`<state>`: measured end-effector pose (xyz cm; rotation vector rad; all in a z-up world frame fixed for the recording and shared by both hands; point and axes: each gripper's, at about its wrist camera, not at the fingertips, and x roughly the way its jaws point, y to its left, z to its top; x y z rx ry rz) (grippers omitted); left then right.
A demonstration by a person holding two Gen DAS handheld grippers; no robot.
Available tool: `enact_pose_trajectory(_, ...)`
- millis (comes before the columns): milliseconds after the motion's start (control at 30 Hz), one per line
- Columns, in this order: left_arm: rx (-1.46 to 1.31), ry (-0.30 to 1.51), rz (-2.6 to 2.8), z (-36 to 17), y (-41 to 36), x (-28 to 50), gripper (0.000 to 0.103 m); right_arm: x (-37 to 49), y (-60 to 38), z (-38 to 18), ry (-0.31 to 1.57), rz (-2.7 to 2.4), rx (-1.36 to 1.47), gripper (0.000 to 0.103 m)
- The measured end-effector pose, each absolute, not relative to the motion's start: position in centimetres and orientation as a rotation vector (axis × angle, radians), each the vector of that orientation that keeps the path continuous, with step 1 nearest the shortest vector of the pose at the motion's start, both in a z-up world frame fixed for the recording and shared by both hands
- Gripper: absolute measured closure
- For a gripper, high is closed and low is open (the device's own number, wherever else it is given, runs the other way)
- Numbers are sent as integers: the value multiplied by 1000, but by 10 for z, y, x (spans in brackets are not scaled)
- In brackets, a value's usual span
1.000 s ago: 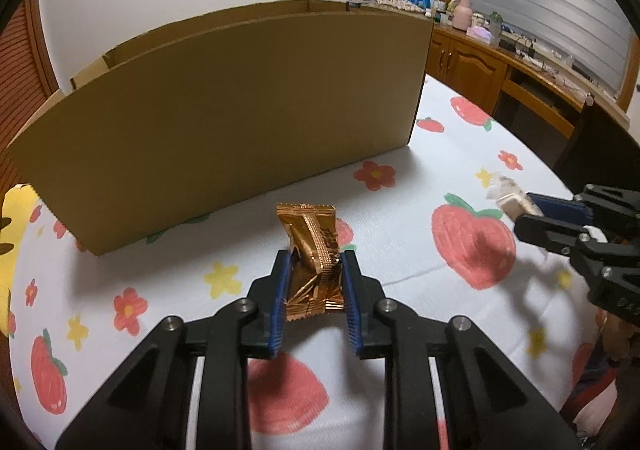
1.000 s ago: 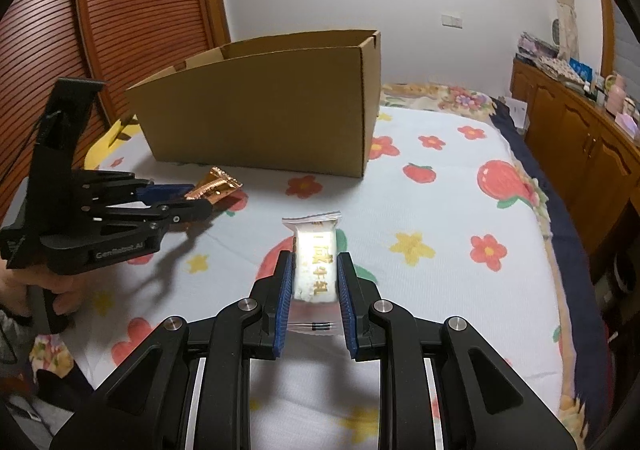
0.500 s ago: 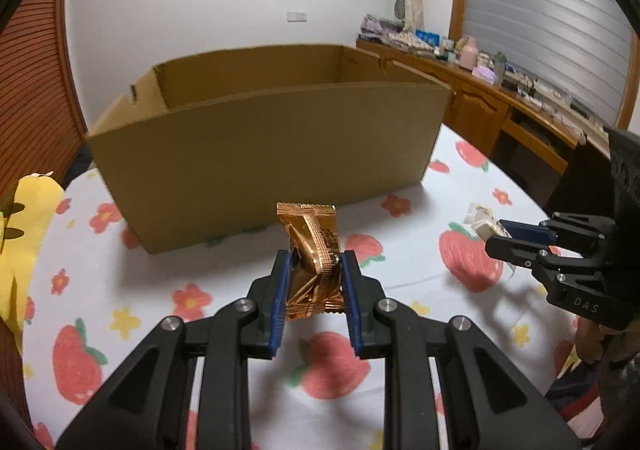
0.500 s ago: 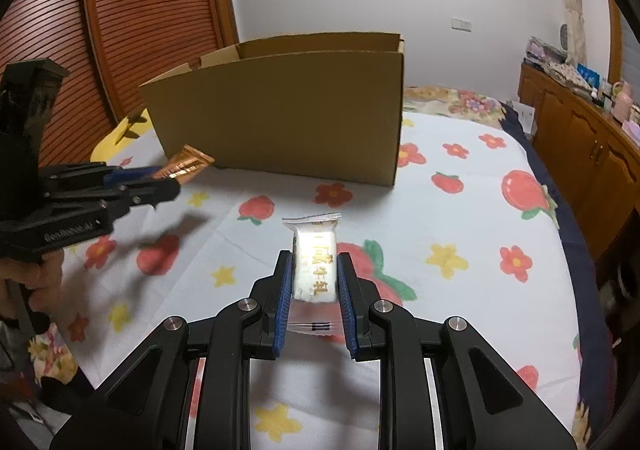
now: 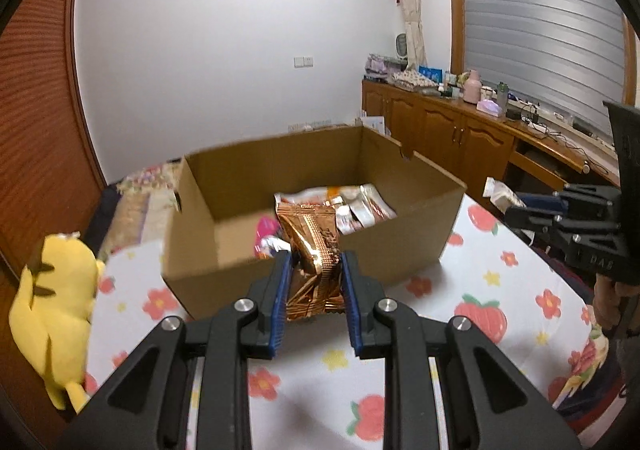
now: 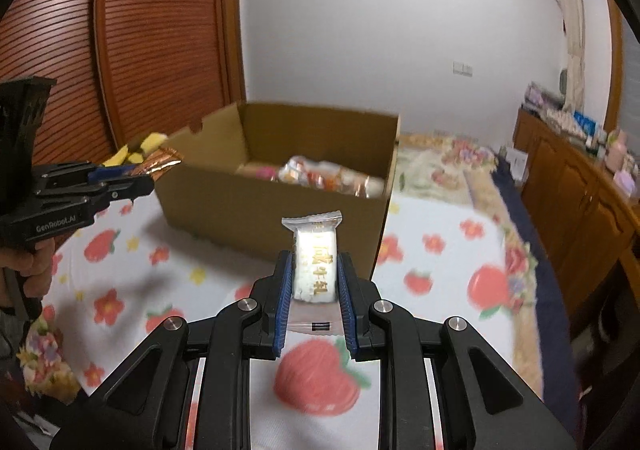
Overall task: Organize snacks
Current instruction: 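Carry both snacks over the box and open both tools to drop them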
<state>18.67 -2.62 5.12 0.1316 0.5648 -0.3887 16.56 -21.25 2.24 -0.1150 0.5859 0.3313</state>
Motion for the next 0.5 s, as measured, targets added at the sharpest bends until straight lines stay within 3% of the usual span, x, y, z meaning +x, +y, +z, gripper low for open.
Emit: enact_pose_trajectory(500, 136, 551, -359, 72, -19, 233, 80, 222, -183, 59, 550, 324, -228, 83)
